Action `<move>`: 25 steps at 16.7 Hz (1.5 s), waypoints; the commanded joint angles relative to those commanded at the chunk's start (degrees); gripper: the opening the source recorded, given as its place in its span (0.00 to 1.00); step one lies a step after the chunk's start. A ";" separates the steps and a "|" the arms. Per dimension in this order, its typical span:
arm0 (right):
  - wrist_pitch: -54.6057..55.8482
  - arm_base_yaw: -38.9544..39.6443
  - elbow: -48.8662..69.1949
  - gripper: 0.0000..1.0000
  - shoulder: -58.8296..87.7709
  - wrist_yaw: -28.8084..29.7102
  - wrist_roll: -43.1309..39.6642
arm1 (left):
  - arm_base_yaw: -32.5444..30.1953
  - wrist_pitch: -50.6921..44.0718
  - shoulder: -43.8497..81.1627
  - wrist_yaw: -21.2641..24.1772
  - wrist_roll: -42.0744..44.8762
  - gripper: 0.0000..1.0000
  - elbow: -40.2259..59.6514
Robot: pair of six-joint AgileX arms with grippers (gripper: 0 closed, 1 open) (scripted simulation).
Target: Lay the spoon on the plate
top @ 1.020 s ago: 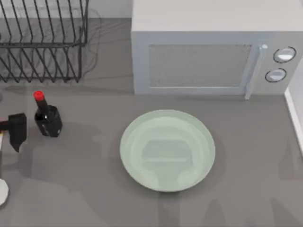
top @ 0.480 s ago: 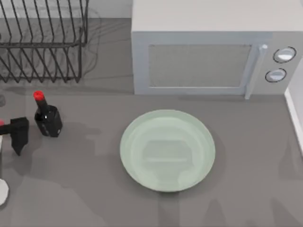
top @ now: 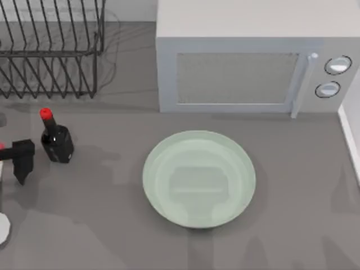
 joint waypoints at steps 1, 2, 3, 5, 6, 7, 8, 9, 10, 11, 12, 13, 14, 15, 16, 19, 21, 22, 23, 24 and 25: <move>0.00 0.00 0.00 1.00 0.00 0.00 0.00 | 0.00 0.00 0.00 0.00 0.00 0.47 0.00; 0.00 0.00 0.00 1.00 0.00 0.00 0.00 | 0.00 0.00 0.00 0.00 0.00 0.40 0.00; 0.00 0.00 0.00 1.00 0.00 0.00 0.00 | 0.00 0.00 0.00 0.00 0.00 0.32 0.00; 0.00 0.00 0.00 1.00 0.00 0.00 0.00 | 0.00 0.00 0.00 0.00 0.00 0.17 0.00; 0.00 0.00 0.00 1.00 0.00 0.00 0.00 | 0.00 0.00 0.00 0.00 0.00 0.10 0.00; 0.00 0.00 0.00 1.00 0.00 0.00 0.00 | 0.00 0.00 0.00 0.00 0.00 0.02 0.00; 0.00 0.00 0.00 1.00 0.00 0.00 0.00 | 0.00 0.00 0.00 0.00 0.00 0.00 0.00; 0.00 0.00 0.00 1.00 0.00 0.00 0.00 | 0.00 0.00 0.00 0.00 0.00 0.00 0.00; 0.00 0.00 0.00 1.00 0.00 0.00 0.00 | 0.00 0.00 0.00 0.00 0.00 0.00 0.00; 0.00 0.00 0.00 1.00 0.00 0.00 0.00 | 0.00 0.00 0.00 0.00 0.00 0.00 0.00; 0.00 0.00 0.00 1.00 0.00 0.00 0.00 | 0.00 0.00 0.00 0.00 0.00 0.00 0.00; 0.00 0.00 0.00 1.00 0.00 0.00 0.00 | 0.00 0.00 0.00 0.00 0.00 0.00 0.00; 0.00 0.00 0.00 1.00 0.00 0.00 0.00 | 0.00 0.00 0.00 0.00 0.00 0.00 0.00; 0.00 0.00 0.00 1.00 0.00 0.00 0.00 | 0.00 0.00 0.00 0.00 0.00 0.00 0.00; 0.00 0.00 0.00 1.00 0.00 0.00 0.00 | -0.02 -4.68 -4.51 0.03 0.04 0.00 -0.55; 0.00 0.00 0.00 1.00 0.00 0.00 0.00 | 0.11 -6.51 -5.10 0.05 0.00 0.00 0.56; 0.00 0.00 0.00 1.00 0.00 0.00 0.00 | 0.03 -9.72 -6.08 0.13 0.04 0.00 2.79; 0.00 0.00 0.00 1.00 0.00 0.00 0.00 | -0.04 -11.72 -6.75 0.19 0.04 0.00 4.11; 0.00 0.00 0.00 1.00 0.00 0.00 0.00 | -0.10 -13.87 -7.49 0.26 0.00 0.00 5.44; 0.00 0.00 0.00 1.00 0.00 0.00 0.00 | -0.13 -16.11 -8.28 0.31 -0.04 0.00 6.78; 0.00 0.00 0.00 1.00 0.00 0.00 0.00 | -0.16 -18.35 -9.12 0.33 -0.08 0.00 8.13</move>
